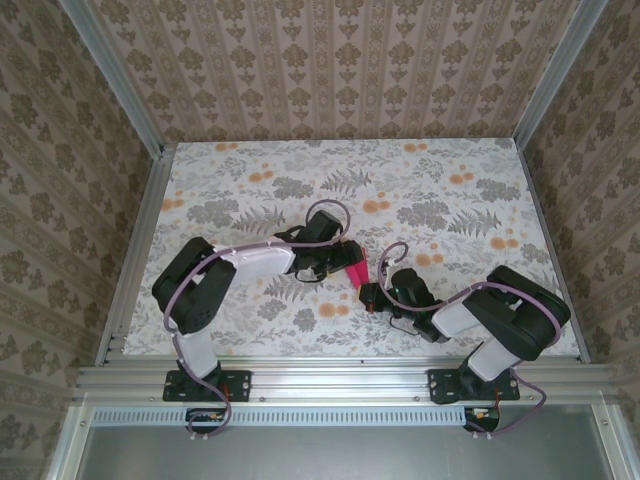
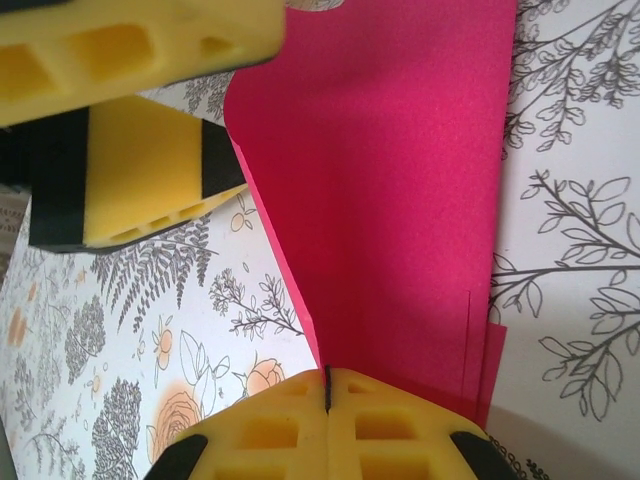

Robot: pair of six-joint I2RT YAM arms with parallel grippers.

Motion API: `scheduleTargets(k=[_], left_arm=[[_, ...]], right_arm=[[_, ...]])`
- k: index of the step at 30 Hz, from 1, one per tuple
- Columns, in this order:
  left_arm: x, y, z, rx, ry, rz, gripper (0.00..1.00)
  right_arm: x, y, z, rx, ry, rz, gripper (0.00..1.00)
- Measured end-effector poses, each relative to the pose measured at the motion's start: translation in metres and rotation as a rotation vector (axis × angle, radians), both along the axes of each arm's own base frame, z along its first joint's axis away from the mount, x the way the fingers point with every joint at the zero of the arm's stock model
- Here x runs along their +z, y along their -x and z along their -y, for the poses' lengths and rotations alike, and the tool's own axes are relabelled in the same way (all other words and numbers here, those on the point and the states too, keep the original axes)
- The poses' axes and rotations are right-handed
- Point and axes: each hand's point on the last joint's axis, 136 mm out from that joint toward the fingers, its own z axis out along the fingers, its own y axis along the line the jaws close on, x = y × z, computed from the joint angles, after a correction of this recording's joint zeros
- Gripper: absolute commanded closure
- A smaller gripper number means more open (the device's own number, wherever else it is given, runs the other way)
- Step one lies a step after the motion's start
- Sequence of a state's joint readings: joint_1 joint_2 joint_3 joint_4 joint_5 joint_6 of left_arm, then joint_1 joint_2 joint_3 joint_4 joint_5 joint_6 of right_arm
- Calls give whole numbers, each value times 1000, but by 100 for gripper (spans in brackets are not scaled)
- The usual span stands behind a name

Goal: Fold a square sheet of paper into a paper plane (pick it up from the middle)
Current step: Fold the wing for the fifth time at the center of the table.

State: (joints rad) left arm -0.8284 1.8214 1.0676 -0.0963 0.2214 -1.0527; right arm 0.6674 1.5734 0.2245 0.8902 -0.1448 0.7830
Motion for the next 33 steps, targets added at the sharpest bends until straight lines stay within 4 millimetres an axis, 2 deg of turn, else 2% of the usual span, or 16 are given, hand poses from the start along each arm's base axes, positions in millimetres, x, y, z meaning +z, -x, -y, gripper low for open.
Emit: scheduleTargets(k=[3,7,12,16,20,25,29,32,33], left_arm=[[-2,0,1,-2,-11,-15,27],[-5,2,0,-3,-26,-35,40],[-12,3,1,-6,-38,-59,49],[-15,6,0,-7,-44,-77,60],[-15,7,1,-8,-42,-87,74],[-12,7,2,-9,-39,-96,91],[-6,1,4,-4,-25,-87,94],[-5,-1,4,-1,-24,-87,95],[-5,0,4,-2,-26,-90,95]], right_arm=[[2,1,-1,20,11,21,88],[6,2,-1,48,41,47,86],[10,6,-1,90,96,74,86],[8,9,0,126,149,83,83],[7,14,1,166,208,92,75],[19,14,2,189,286,143,66],[28,17,0,212,394,208,58],[26,24,-3,247,500,266,53],[25,27,-3,257,531,284,48]])
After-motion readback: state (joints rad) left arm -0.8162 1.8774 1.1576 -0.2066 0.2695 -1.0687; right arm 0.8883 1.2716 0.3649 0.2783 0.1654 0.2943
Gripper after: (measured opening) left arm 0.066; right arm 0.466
